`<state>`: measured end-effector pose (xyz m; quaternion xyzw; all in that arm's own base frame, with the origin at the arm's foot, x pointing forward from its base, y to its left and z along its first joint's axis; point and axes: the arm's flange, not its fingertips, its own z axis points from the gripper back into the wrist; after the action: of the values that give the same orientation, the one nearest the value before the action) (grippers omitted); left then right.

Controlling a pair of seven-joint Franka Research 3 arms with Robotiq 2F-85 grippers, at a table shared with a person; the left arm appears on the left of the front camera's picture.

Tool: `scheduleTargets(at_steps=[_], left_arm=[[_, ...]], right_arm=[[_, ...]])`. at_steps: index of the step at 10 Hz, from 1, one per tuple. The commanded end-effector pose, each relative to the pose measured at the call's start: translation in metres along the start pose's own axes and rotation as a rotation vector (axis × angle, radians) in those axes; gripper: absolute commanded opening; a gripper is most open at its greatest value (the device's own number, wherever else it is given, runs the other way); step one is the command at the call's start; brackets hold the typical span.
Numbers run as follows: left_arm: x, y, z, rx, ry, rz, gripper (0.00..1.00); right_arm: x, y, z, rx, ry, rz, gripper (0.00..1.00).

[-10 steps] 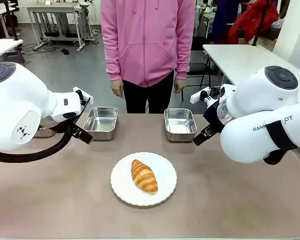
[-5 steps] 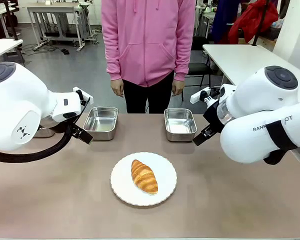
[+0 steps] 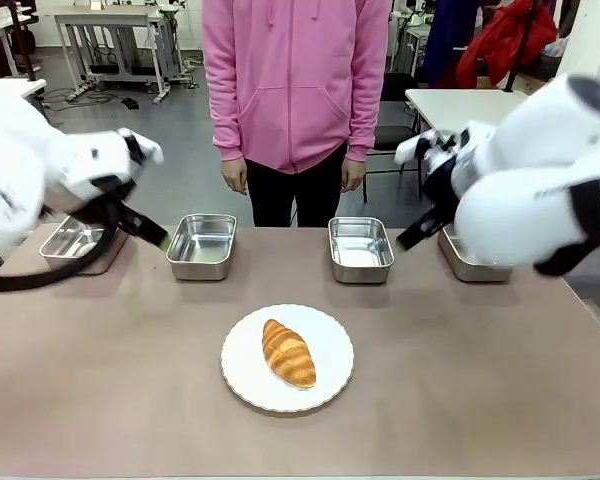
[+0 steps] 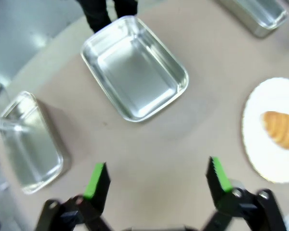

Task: Place the bread in the container.
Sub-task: Place the Butter Roll into the Airtight Container indicated by the human.

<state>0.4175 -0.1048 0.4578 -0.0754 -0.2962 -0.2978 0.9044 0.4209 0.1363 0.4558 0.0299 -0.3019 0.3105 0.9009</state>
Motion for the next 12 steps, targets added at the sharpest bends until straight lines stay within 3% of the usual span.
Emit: scheduleTargets(at_steps=[1, 3, 5, 6, 9, 10, 12], left_arm=[[0.013, 0.059, 0.044, -0.091, 0.011, -0.046, 1.00], [0.010, 0.118, 0.078, -0.191, 0.002, -0.089, 1.00], [-0.014, 0.183, 0.093, -0.300, -0.041, -0.177, 1.00], [-0.028, 0.208, 0.090, -0.296, -0.057, -0.195, 1.00], [-0.061, 0.235, 0.080, -0.280, -0.153, -0.214, 1.00], [-0.062, 0.224, 0.092, -0.284, -0.083, -0.196, 1.00], [-0.062, 0.224, 0.092, -0.284, -0.083, -0.196, 1.00]], right_arm=[[-0.001, -0.062, 0.039, 0.060, -0.024, -0.002, 1.00], [-0.024, -0.132, 0.073, 0.125, -0.098, -0.004, 1.00], [-0.060, -0.195, 0.083, 0.198, -0.147, -0.005, 1.00], [-0.076, -0.215, 0.081, 0.245, -0.202, -0.006, 1.00], [-0.103, -0.229, 0.076, 0.227, -0.289, -0.002, 1.00], [-0.106, -0.222, 0.090, 0.219, -0.221, -0.036, 1.00], [-0.106, -0.222, 0.090, 0.219, -0.221, -0.036, 1.00]])
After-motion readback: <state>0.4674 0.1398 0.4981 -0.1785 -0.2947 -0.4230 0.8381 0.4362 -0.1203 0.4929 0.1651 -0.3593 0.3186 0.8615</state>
